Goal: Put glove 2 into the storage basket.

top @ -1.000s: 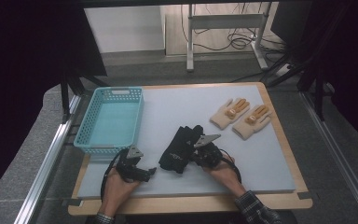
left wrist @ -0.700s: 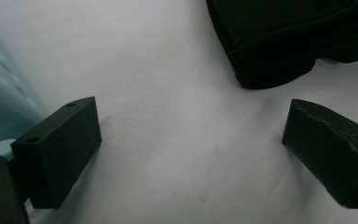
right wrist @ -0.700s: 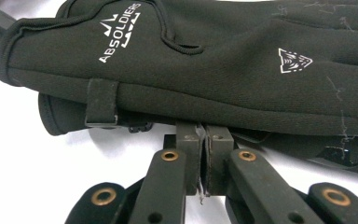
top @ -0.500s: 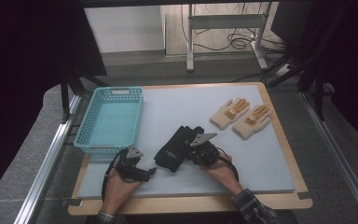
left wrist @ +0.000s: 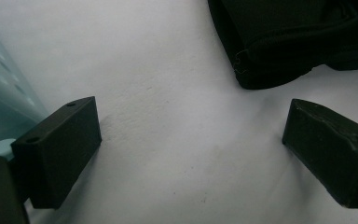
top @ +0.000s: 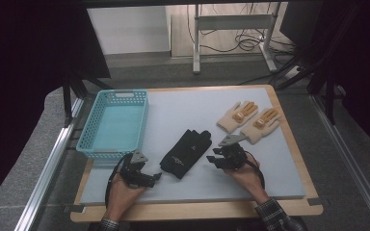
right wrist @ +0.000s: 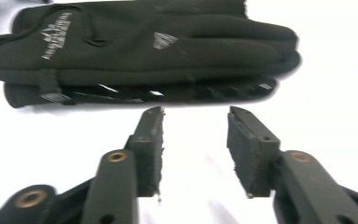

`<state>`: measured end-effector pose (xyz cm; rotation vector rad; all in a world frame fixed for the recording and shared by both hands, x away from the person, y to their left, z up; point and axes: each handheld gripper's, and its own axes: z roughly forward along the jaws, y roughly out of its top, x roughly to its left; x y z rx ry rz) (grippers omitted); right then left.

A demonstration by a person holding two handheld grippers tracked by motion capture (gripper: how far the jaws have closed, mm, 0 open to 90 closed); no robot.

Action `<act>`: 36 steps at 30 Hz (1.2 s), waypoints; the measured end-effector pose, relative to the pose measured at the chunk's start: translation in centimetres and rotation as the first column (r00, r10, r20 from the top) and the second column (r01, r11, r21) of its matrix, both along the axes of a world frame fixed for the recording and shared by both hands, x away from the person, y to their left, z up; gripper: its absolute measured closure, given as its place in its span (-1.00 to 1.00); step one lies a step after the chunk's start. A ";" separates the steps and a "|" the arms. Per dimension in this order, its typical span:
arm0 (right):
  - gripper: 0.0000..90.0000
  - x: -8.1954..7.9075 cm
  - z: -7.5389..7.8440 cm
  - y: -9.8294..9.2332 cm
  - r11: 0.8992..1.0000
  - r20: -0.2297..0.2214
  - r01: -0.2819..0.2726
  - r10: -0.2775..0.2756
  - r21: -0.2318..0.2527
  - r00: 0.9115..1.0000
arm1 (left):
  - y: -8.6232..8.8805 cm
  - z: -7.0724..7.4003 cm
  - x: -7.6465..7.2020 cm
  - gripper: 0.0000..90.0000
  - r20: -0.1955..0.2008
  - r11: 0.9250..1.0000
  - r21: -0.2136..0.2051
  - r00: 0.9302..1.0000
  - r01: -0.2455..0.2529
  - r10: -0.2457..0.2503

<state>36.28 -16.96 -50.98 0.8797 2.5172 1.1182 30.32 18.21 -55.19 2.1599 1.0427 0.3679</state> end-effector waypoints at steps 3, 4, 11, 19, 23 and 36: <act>-0.04 0.0 0.1 -1.7 0.999 0.003 0.052 -0.052 -0.006 0.999 | 0.0 0.0 0.0 -0.90 -0.001 1.000 -0.001 1.000 -0.002 0.002; -0.04 0.0 0.1 -1.7 0.999 0.003 0.052 -0.052 -0.006 0.999 | 0.0 0.0 0.0 -0.90 0.000 1.000 -0.001 1.000 -0.001 0.001; -0.43 -0.4 -0.2 -4.8 0.990 0.046 0.140 -0.138 -0.032 0.989 | 0.0 0.0 0.0 -0.90 0.001 1.000 0.000 1.000 0.000 0.000; -0.71 -0.8 -1.4 -7.2 0.983 0.032 0.180 -0.179 -0.043 0.983 | 0.0 0.0 0.0 -0.90 0.000 1.000 -0.002 1.000 -0.002 0.002; -0.80 -0.8 -2.2 -7.8 0.978 0.027 0.199 -0.197 -0.062 0.980 | 0.0 0.0 0.0 -0.90 0.000 1.000 -0.002 1.000 -0.002 0.002; -0.85 -0.8 -2.3 -7.7 0.974 0.034 0.215 -0.213 -0.071 0.976 | 0.0 0.0 0.0 -0.90 -0.002 1.000 -0.003 1.000 -0.002 0.002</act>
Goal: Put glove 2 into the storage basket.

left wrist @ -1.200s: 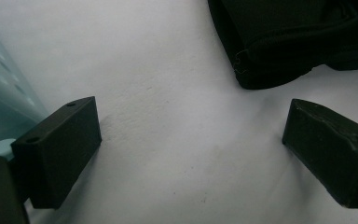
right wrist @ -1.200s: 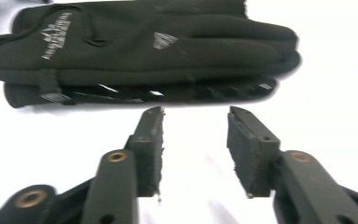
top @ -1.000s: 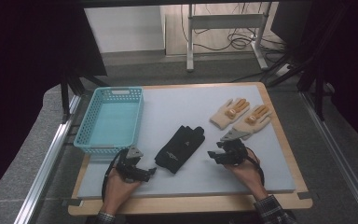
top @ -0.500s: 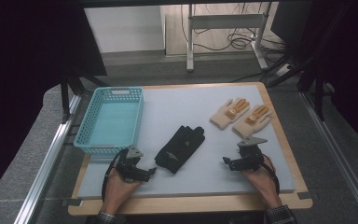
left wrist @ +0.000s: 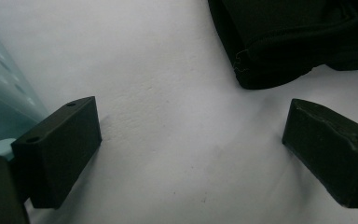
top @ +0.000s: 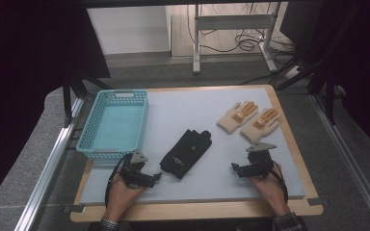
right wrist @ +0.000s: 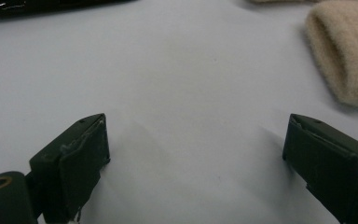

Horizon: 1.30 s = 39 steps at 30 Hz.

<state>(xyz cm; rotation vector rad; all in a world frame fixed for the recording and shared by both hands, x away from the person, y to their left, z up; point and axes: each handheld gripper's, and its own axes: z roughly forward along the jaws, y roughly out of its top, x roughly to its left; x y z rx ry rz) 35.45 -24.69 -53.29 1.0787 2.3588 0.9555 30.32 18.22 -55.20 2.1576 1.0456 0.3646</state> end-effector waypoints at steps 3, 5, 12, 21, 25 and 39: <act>-0.85 0.0 0.0 0.0 1.000 0.000 0.000 0.000 0.000 1.000 | 0.0 0.0 0.0 -0.90 -0.002 1.000 -0.001 1.000 0.000 0.000; -0.85 0.0 0.0 0.0 1.000 0.001 -0.001 0.001 0.001 1.000 | 0.0 0.0 0.0 -0.90 -0.003 1.000 -0.003 1.000 0.000 0.000; -0.85 0.0 0.0 0.0 1.000 0.001 -0.001 0.001 0.001 1.000 | 0.1 0.1 0.0 -0.90 -0.004 1.000 -0.010 1.000 0.000 -0.001; -0.85 0.0 0.0 0.0 1.000 0.001 -0.001 0.001 0.001 1.000 | -0.4 1.0 -0.2 -0.94 -0.004 0.999 -0.051 1.000 0.014 -0.014; -0.85 0.0 0.0 0.0 1.000 0.002 -0.001 0.001 0.000 1.000 | -1.3 1.8 -0.1 -0.99 -0.002 0.998 -0.068 1.000 0.020 -0.020; -0.85 0.0 0.0 0.0 1.000 0.002 -0.001 0.001 0.001 1.000 | -5.3 4.1 1.9 -1.00 -0.023 0.995 -0.066 0.997 0.069 -0.071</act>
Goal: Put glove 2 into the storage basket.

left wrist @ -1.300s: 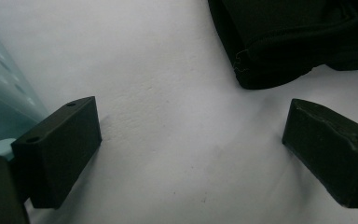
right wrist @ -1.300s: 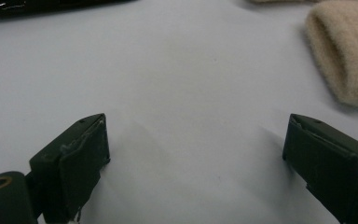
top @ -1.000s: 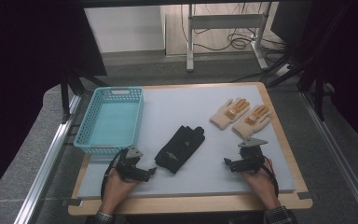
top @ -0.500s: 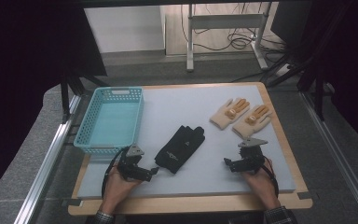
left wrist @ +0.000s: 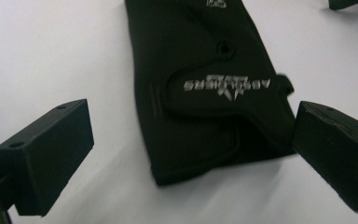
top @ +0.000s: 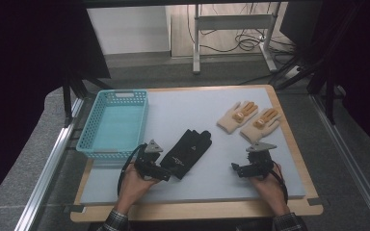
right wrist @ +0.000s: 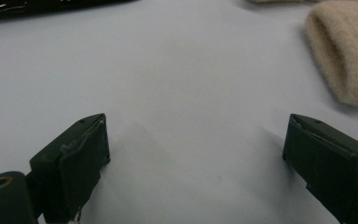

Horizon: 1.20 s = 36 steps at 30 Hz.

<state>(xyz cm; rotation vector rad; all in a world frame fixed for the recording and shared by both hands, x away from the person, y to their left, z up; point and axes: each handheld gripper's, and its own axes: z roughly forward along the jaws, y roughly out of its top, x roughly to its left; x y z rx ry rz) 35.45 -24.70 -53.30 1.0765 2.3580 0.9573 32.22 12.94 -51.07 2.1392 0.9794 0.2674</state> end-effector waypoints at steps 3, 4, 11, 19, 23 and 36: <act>-0.85 0.0 0.0 0.0 1.000 0.000 0.000 0.000 0.000 1.000 | -1.0 0.3 0.8 -1.00 -0.010 1.000 -0.001 1.000 0.009 -0.009; -0.85 0.0 0.0 0.0 1.000 0.000 0.000 0.000 0.001 1.000 | -1.4 0.4 1.1 -1.00 -0.013 1.000 0.000 1.000 0.012 -0.012; -0.85 0.0 0.0 0.0 1.000 0.000 0.000 0.000 0.000 1.000 | -4.2 0.1 3.5 -1.00 -0.034 0.998 0.057 0.999 0.013 -0.011; -0.85 0.0 0.0 0.0 1.000 0.000 0.000 0.000 0.001 1.000 | -5.7 -0.7 5.4 -1.00 -0.082 0.995 0.100 0.996 -0.012 0.021; -0.85 0.0 0.0 0.0 1.000 0.000 0.000 0.000 0.002 1.000 | -6.3 -1.4 6.2 -1.00 -0.135 0.994 0.106 0.991 0.012 0.002; -0.85 0.0 0.0 0.0 1.000 0.000 0.000 0.000 0.001 1.000 | -7.1 -1.7 5.9 -0.88 -0.120 0.981 0.194 0.993 0.008 0.016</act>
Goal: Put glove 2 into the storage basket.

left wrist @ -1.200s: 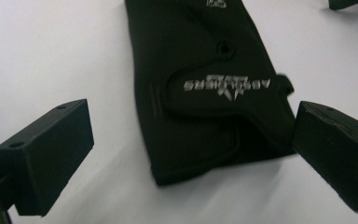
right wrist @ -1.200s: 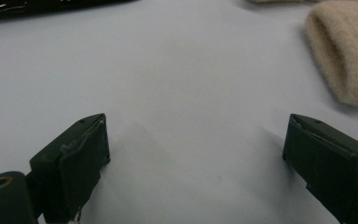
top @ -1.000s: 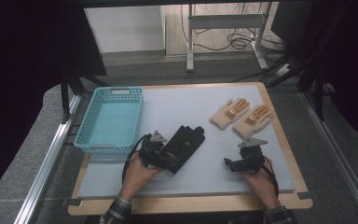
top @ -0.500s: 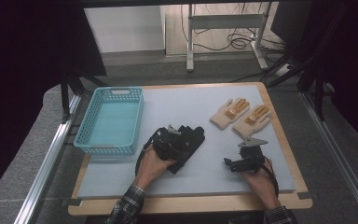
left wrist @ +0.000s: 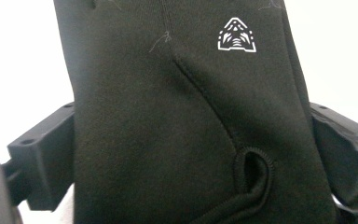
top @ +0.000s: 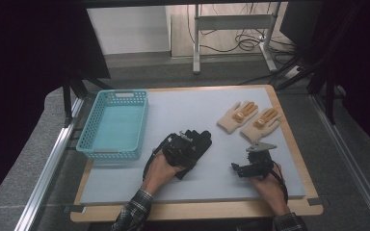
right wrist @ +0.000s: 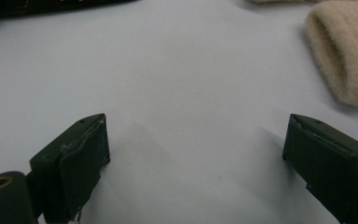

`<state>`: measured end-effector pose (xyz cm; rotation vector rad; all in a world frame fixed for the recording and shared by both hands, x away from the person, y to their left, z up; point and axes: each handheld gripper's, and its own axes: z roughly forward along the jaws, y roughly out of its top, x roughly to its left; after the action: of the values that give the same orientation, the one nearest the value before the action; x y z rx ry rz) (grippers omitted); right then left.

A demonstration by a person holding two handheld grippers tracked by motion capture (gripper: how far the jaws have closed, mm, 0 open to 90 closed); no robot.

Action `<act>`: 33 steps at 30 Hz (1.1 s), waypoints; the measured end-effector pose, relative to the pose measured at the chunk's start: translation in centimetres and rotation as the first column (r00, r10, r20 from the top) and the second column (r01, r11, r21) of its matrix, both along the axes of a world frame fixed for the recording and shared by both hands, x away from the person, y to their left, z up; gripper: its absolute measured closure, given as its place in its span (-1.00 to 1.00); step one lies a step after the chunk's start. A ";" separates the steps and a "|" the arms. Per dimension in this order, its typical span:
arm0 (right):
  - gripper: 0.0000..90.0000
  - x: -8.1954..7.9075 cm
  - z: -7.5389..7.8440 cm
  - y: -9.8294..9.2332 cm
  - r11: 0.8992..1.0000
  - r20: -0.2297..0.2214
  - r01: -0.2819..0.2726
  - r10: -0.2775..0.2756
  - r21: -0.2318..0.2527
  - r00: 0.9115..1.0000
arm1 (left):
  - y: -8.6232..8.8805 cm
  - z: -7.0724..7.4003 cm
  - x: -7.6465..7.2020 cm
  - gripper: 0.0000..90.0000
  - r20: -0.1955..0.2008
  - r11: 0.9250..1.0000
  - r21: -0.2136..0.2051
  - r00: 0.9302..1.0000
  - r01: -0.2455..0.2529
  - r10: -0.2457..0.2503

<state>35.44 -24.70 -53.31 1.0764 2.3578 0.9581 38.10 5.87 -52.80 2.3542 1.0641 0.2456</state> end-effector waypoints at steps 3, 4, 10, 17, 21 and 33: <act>-0.85 0.0 0.0 0.0 1.000 0.000 0.000 0.000 0.000 1.000 | 0.4 0.2 0.0 -0.70 0.006 1.000 -0.005 1.000 -0.017 0.017; -0.85 0.0 0.0 0.0 1.000 0.000 0.000 0.000 0.000 1.000 | 0.5 0.3 0.0 -0.64 0.007 1.000 -0.006 1.000 -0.021 0.021; -0.85 0.0 0.0 0.0 1.000 0.000 0.000 0.000 -0.001 1.000 | 1.1 0.6 0.2 -0.25 0.007 0.999 -0.002 0.999 -0.043 0.043; -0.85 0.0 0.0 0.0 1.000 0.000 0.000 0.000 -0.001 1.000 | 1.5 1.0 0.4 0.33 0.023 0.999 0.015 0.999 -0.046 0.046; -0.85 0.0 0.0 0.0 1.000 0.000 0.000 0.000 -0.001 1.000 | 2.0 1.3 0.6 0.41 0.012 0.999 -0.024 0.999 -0.043 0.044; -0.85 0.0 0.0 0.0 1.000 0.000 0.000 0.000 -0.001 1.000 | 2.7 3.4 1.7 0.41 0.019 0.995 -0.054 0.997 -0.080 0.081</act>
<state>35.44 -24.71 -53.31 1.0761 2.3579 0.9573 39.84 8.57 -49.37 2.2593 1.1426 0.2676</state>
